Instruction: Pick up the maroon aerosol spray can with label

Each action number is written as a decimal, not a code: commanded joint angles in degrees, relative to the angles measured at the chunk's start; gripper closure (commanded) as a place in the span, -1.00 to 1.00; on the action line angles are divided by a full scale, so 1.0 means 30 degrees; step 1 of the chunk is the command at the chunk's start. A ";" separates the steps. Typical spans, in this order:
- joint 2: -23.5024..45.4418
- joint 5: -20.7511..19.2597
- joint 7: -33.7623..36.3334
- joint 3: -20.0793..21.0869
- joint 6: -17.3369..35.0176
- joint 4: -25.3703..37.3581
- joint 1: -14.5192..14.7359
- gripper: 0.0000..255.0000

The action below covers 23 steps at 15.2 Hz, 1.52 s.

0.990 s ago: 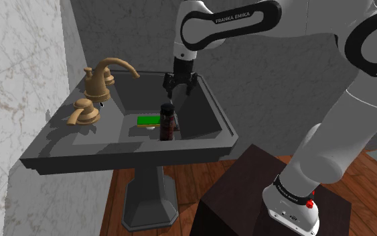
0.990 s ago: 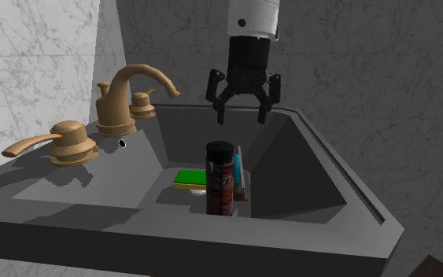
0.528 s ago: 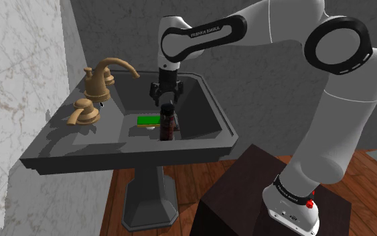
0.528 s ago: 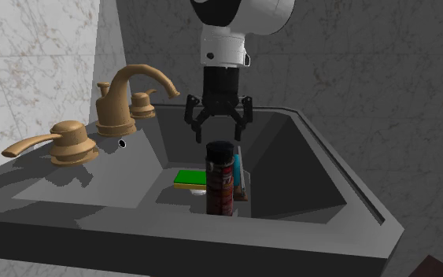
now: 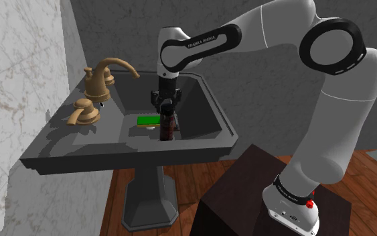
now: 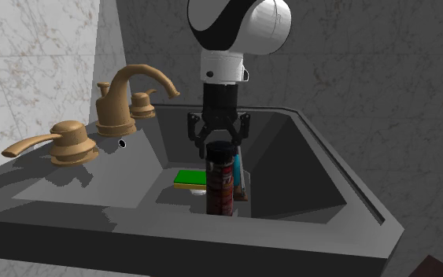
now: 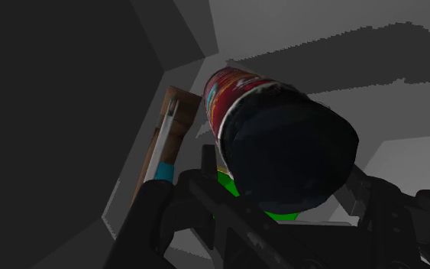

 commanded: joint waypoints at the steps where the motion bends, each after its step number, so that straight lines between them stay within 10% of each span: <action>1: 0.0025 -0.0001 -0.0004 0.0000 0.0053 -0.0043 0.0001 1.00; 23: -0.0877 0.0050 0.0216 0.0017 -0.3283 0.2408 -0.0041 1.00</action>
